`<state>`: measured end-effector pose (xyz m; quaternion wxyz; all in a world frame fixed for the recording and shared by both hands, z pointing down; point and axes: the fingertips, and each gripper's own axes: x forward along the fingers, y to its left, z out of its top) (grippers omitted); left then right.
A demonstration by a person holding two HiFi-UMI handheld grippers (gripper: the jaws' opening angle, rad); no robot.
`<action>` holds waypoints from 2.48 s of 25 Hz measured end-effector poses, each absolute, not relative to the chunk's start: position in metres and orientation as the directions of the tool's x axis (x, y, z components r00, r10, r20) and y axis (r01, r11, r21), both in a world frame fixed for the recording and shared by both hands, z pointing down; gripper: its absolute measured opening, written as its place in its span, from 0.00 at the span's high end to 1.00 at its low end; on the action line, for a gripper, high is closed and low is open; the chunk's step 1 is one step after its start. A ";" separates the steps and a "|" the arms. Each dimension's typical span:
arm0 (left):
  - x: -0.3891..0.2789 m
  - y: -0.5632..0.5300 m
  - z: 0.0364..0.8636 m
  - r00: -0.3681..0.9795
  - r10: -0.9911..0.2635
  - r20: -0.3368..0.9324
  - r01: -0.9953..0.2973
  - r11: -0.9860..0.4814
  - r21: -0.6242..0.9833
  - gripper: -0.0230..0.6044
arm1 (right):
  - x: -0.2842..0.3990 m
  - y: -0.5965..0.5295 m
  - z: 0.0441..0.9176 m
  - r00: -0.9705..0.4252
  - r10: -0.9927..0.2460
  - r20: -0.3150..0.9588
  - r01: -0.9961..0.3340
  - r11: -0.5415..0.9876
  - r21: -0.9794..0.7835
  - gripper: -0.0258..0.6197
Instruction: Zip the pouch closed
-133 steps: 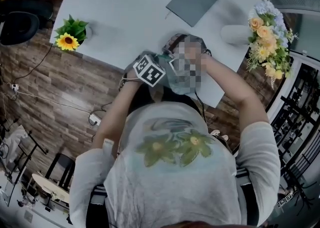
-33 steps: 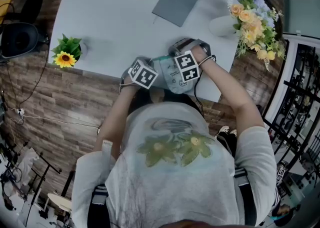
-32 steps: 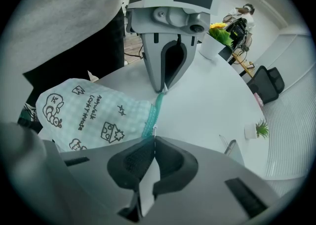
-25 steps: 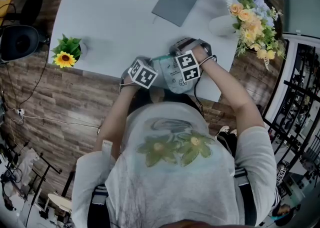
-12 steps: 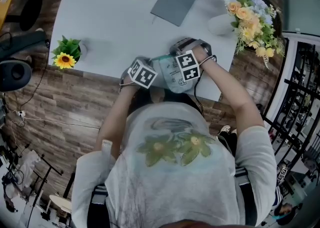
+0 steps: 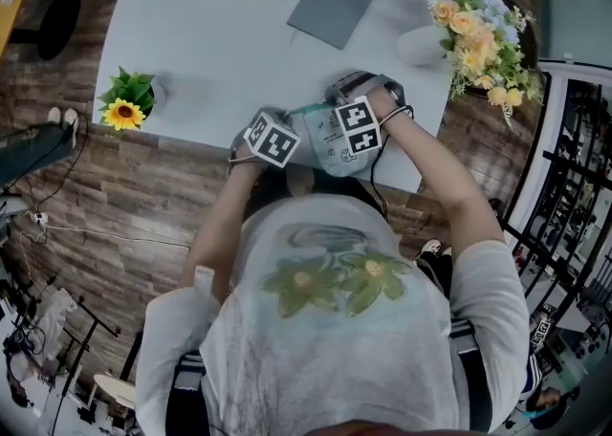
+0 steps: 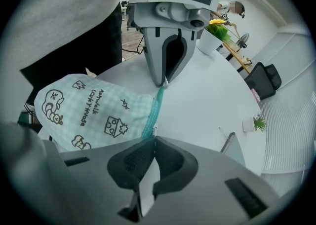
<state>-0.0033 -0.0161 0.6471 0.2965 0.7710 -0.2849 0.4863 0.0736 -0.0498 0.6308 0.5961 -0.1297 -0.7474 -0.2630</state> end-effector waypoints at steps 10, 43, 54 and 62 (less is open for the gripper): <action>-0.004 -0.016 0.647 0.362 -0.159 0.918 -0.728 -0.664 0.172 0.92 | 0.074 -0.050 0.631 -0.233 -0.140 0.962 0.520 0.819 0.244 0.93; -0.004 -0.017 0.646 0.364 -0.165 0.917 -0.726 -0.667 0.168 0.92 | 0.090 -0.057 0.632 -0.175 -0.214 0.961 0.482 0.833 0.273 0.93; -0.004 -0.017 0.646 0.368 -0.161 0.916 -0.722 -0.670 0.173 0.92 | 0.090 -0.057 0.632 -0.142 -0.231 0.963 0.487 0.830 0.271 0.93; -0.003 -0.018 0.646 0.373 -0.163 0.914 -0.719 -0.673 0.174 0.92 | 0.094 -0.058 0.630 -0.131 -0.237 0.963 0.480 0.834 0.271 0.93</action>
